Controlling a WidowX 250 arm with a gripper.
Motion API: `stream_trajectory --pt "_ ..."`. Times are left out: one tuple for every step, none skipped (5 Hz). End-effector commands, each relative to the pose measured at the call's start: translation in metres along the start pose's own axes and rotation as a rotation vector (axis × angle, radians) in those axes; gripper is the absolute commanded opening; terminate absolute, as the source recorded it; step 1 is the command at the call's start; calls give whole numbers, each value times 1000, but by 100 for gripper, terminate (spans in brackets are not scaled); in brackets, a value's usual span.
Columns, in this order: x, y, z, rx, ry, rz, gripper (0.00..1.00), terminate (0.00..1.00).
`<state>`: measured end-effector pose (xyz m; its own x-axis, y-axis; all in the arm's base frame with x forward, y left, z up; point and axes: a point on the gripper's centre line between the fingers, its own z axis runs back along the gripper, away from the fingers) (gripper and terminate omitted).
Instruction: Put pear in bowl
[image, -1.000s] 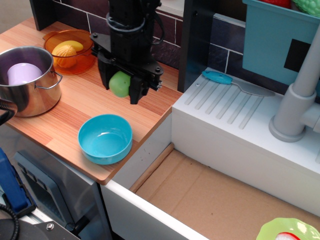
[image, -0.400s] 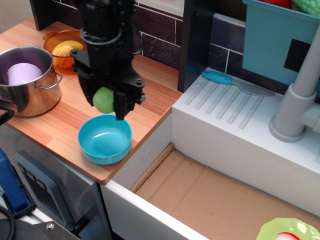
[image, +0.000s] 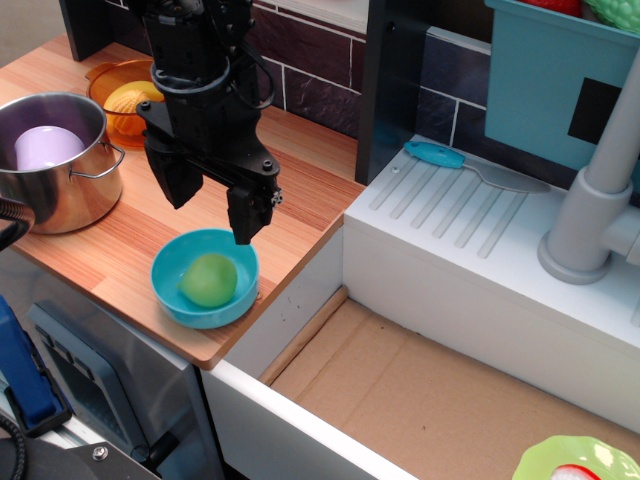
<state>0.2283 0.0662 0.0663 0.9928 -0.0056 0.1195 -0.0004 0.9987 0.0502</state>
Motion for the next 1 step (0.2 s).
stream_trajectory --pt "3 2 4 6 -19 2 100 100"
